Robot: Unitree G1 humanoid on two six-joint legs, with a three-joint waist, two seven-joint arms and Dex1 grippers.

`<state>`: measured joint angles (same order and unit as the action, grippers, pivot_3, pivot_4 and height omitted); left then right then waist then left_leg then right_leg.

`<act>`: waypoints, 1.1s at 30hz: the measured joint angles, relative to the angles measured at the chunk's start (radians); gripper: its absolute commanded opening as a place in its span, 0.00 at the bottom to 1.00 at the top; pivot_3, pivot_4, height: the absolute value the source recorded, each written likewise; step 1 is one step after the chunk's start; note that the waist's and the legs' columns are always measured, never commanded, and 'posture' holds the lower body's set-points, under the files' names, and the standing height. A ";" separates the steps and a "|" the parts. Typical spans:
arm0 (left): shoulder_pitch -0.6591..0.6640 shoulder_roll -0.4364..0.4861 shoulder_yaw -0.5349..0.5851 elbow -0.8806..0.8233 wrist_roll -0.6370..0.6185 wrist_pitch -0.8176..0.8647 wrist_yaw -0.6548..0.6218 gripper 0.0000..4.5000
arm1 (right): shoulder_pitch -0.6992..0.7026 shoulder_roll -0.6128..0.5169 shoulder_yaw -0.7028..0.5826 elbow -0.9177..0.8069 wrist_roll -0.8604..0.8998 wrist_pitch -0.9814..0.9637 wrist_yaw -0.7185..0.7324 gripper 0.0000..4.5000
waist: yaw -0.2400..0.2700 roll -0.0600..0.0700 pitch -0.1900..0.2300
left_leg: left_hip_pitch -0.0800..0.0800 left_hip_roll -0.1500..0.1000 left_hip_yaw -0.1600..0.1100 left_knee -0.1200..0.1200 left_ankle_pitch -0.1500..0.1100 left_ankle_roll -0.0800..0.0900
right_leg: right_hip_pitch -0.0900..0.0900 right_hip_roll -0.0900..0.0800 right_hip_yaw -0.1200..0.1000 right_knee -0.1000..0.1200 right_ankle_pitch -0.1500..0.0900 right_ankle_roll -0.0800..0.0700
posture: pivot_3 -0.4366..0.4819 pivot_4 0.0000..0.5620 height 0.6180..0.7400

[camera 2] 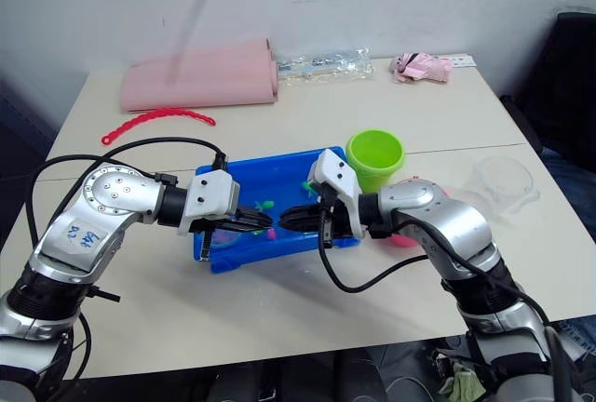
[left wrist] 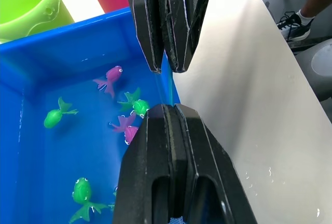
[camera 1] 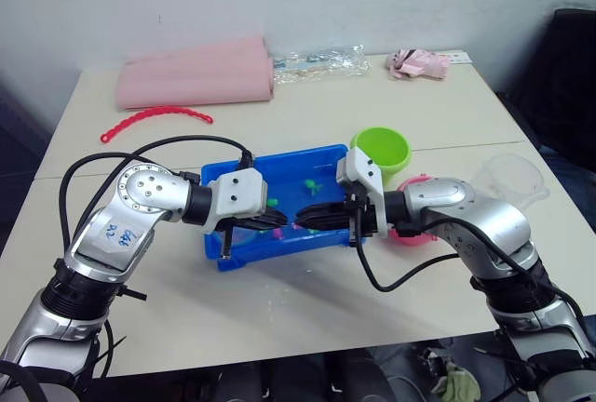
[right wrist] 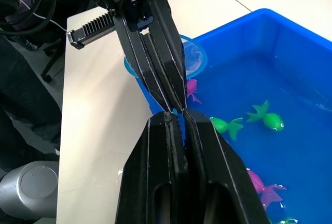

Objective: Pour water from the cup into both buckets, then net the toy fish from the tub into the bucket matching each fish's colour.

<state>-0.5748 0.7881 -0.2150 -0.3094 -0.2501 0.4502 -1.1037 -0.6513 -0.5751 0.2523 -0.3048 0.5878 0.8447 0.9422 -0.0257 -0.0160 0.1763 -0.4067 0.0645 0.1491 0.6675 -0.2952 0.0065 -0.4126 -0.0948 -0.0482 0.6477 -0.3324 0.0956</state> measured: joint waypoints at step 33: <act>0.469 -0.045 0.496 0.033 -0.338 -0.048 0.055 0.99 | -0.062 -0.317 -0.073 0.352 -0.476 -0.811 0.222 0.00 | -0.003 0.000 0.000 | 0.002 0.000 0.000 0.000 0.001 -0.001 | 0.001 -0.001 0.000 0.000 0.000 0.000 | 0.48 0.27 1.00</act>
<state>-0.1054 0.7434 0.2814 -0.2765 -0.5886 0.4027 -1.0492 -0.7133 -0.8923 0.1795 0.0474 0.1115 0.0340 1.1641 -0.0292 -0.0160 0.1764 -0.4046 0.0648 0.1495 0.6678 -0.2947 0.0054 -0.4114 -0.0958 -0.0482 0.6480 -0.3326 0.0952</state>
